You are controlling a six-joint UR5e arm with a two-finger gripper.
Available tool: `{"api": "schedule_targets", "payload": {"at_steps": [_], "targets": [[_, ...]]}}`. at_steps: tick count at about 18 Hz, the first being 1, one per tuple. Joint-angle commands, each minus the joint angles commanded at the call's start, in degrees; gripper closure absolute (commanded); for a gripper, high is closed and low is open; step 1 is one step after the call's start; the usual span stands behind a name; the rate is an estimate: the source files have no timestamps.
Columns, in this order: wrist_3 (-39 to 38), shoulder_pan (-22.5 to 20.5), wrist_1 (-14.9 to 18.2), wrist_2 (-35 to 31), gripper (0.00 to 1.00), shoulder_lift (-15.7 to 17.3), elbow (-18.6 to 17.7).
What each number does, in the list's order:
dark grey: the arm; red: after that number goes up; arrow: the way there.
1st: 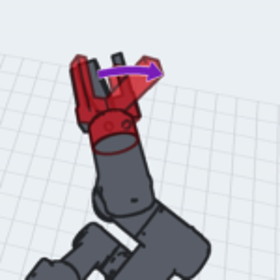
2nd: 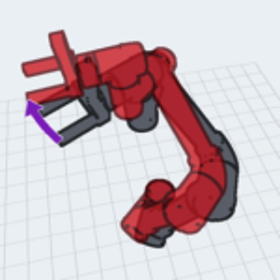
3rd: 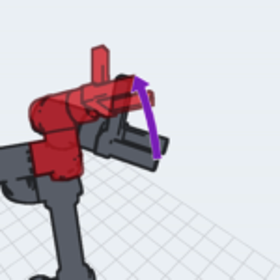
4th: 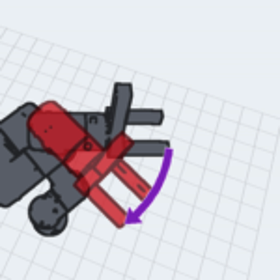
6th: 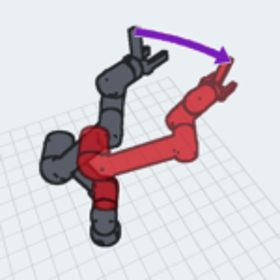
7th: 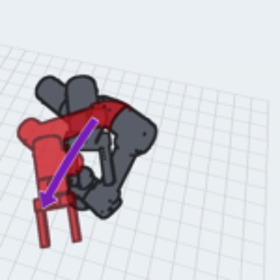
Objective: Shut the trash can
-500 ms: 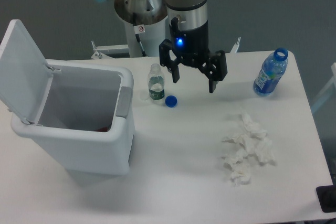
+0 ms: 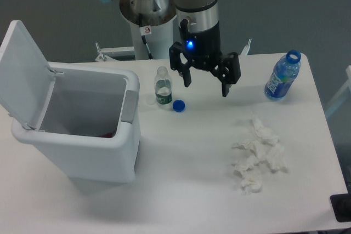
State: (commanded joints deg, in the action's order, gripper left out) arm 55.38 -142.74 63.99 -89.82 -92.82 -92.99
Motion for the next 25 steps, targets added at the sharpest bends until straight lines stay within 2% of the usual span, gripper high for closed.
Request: {"api": "schedule_targets", "payload": {"at_steps": [8,11,15,25], "targets": [[-6.66,0.79,0.26,-0.09,0.0,3.25,1.49],[-14.4,4.47,0.09,0.26,0.0,4.13,3.16],[-17.66,6.33,0.0,0.35,0.0,6.24,4.22],[-33.39,12.74,-0.62,2.89,0.0,6.86,7.73]]}}
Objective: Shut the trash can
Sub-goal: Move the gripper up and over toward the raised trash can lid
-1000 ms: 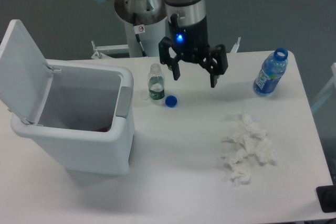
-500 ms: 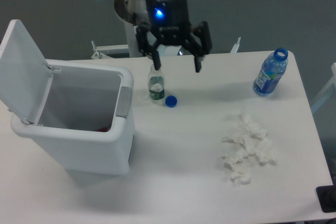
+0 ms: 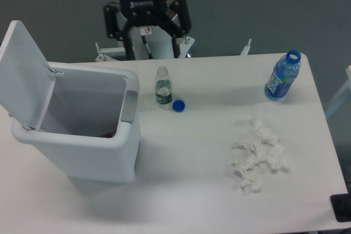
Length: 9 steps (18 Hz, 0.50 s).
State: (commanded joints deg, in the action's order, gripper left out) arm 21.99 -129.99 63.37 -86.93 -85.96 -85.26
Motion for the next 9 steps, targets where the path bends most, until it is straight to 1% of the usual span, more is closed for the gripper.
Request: {"api": "schedule_targets", "payload": {"at_steps": [4,9], "targets": [[-7.21,0.44,0.0,4.4,0.0,0.52,0.71],[-13.9,4.13,0.0,6.33,0.0,0.79,1.32]]}}
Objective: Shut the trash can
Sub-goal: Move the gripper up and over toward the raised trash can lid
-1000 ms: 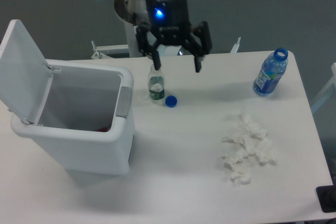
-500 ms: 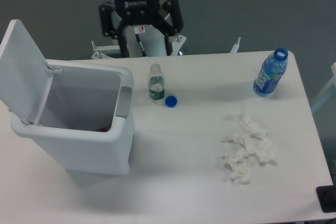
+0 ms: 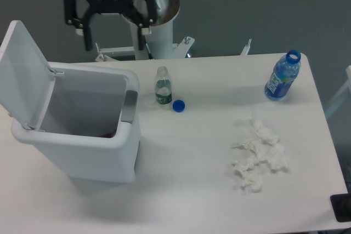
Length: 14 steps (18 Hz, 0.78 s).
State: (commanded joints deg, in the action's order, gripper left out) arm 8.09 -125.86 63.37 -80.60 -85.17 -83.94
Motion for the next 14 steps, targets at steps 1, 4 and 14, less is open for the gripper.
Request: {"api": "schedule_targets", "payload": {"at_steps": [1,4,14], "targets": [[-0.01,0.61,0.0,0.18,0.0,0.26,-0.09],[0.08,2.63,-0.09,0.36,0.0,0.35,0.09],[0.25,5.19,-0.44,10.55,0.0,0.44,-0.61]]}}
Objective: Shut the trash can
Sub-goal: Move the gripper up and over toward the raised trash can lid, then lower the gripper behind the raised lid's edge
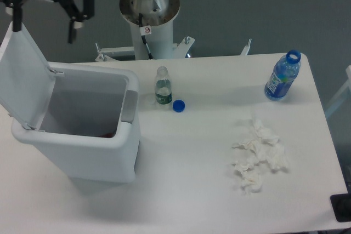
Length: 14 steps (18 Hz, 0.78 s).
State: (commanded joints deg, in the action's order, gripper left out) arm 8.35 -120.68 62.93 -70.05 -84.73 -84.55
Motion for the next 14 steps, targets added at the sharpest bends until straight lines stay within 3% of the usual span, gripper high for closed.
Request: {"api": "schedule_targets", "payload": {"at_steps": [14], "targets": [[0.35,2.2,-0.18,-0.26,0.0,-0.7,-1.93]]}}
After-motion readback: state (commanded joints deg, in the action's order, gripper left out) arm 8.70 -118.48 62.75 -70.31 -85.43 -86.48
